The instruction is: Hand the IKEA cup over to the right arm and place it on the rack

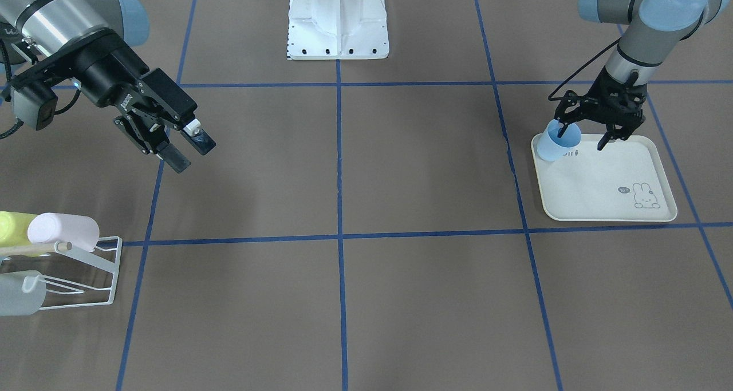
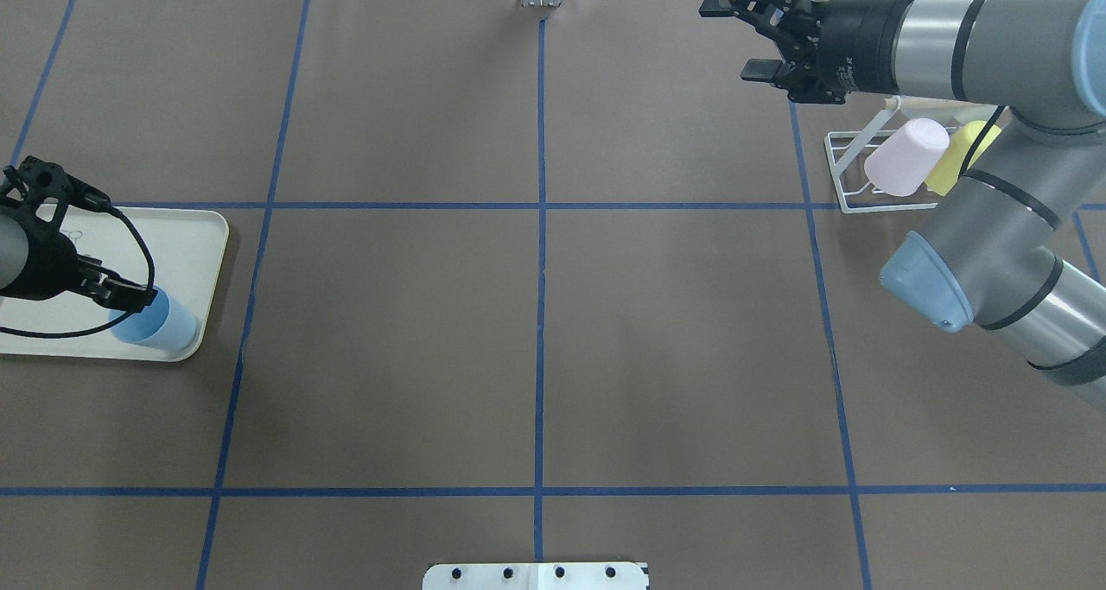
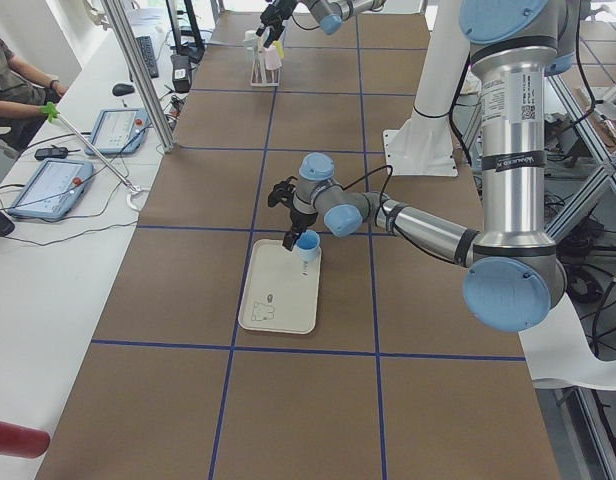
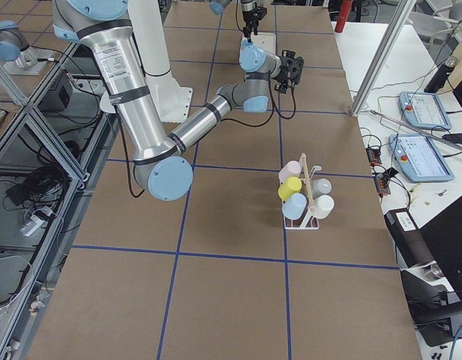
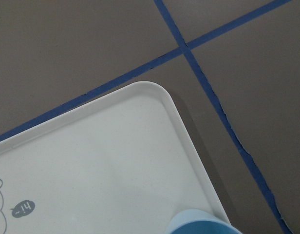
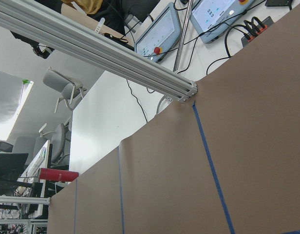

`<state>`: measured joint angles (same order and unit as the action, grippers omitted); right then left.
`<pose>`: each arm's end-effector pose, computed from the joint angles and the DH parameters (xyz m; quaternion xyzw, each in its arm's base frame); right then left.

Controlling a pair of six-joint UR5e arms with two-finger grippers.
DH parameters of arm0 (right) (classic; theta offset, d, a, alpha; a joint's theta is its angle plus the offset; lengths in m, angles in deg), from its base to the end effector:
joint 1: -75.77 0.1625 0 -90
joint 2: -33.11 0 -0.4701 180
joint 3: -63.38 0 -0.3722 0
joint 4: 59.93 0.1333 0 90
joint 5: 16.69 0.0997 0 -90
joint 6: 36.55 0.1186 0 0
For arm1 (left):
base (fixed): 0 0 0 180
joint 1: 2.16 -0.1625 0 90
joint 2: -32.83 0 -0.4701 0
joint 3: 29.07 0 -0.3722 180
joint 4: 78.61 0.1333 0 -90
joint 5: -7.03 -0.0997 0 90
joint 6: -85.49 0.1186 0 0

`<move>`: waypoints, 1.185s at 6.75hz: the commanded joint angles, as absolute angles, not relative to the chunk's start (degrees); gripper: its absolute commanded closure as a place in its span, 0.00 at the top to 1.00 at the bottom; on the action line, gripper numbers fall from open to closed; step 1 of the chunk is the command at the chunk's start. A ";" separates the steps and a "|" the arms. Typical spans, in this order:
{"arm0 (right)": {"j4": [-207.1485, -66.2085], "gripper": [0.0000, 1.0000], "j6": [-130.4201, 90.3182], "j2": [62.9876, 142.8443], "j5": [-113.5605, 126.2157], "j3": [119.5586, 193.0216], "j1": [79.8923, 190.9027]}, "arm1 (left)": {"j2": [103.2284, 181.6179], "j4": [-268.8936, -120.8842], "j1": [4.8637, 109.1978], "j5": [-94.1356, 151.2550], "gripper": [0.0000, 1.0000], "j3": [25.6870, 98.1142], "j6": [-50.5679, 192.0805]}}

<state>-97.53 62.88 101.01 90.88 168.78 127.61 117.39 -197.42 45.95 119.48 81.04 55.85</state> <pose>-0.2850 -0.5205 0.2720 0.1518 -0.6900 0.2636 0.6568 0.2438 -0.4036 0.5472 0.1891 0.3591 0.1689 0.8982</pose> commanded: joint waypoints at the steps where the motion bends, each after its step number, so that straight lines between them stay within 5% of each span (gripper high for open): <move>1: -96.94 1.00 63.72 101.05 90.88 168.85 127.27 | 117.55 -197.26 45.48 119.44 0.85 80.01 55.87; 3: -95.53 1.00 64.08 101.31 90.80 168.76 126.83 | 117.47 -197.26 45.47 119.44 0.81 79.65 57.27; 5: -95.44 1.00 64.26 101.40 90.80 168.85 126.74 | 117.64 -197.09 45.38 119.61 0.64 79.65 57.27; 8: -95.53 1.00 64.26 101.49 90.80 168.76 126.74 | 117.73 -197.09 45.21 119.61 0.63 79.04 57.27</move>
<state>-95.50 64.26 101.42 90.80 168.80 126.75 117.67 -197.03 45.30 119.61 79.35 57.27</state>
